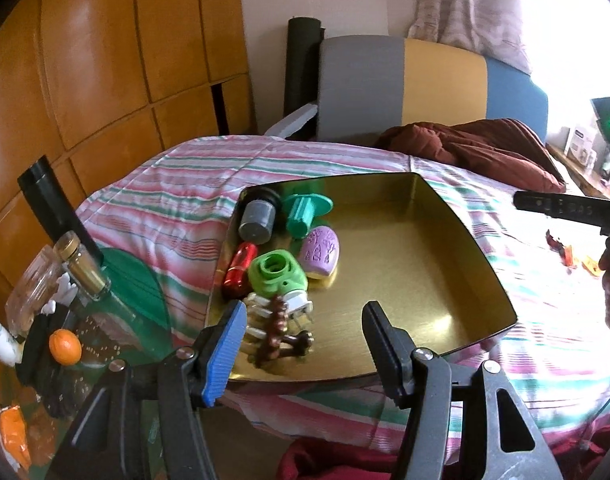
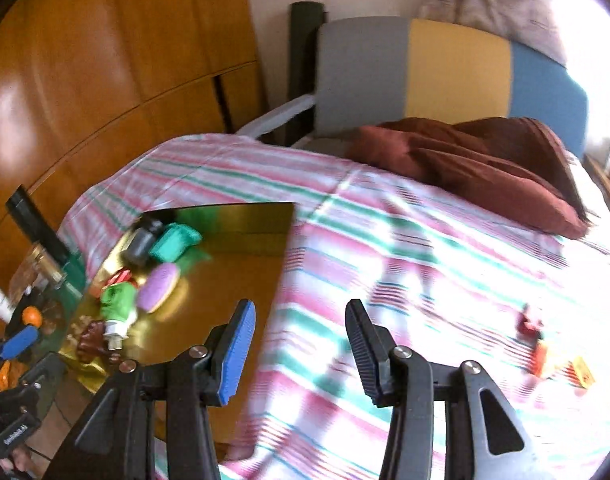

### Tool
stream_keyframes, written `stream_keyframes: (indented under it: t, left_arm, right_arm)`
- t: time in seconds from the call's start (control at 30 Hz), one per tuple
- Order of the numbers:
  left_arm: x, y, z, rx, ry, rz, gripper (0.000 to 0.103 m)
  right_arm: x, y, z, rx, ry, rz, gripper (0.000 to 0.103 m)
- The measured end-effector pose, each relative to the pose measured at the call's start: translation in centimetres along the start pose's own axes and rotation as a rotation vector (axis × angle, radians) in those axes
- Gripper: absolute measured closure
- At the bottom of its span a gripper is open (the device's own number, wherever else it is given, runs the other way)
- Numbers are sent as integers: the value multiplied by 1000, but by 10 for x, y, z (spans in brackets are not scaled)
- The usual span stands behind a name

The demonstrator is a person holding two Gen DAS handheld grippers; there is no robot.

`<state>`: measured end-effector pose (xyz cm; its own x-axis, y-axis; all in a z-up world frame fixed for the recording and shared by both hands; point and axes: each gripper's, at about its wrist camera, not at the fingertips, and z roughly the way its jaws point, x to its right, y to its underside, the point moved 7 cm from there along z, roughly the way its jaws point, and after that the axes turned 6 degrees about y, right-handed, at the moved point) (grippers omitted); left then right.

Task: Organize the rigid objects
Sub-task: 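Move both tools back toward the remaining blocks on the bed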

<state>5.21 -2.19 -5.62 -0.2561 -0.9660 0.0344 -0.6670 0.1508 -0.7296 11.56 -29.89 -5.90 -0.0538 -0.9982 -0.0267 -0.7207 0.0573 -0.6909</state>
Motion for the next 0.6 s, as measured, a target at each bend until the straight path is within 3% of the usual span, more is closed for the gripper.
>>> stream_keyframes:
  t: [0.3, 0.6]
  left_arm:
    - [24, -8, 1, -6, 20, 63, 40]
    - [60, -17, 6, -19, 70, 128, 40]
  right_arm:
    - [110, 14, -13, 2, 171, 120, 56]
    - [255, 54, -24, 8, 401, 359, 56]
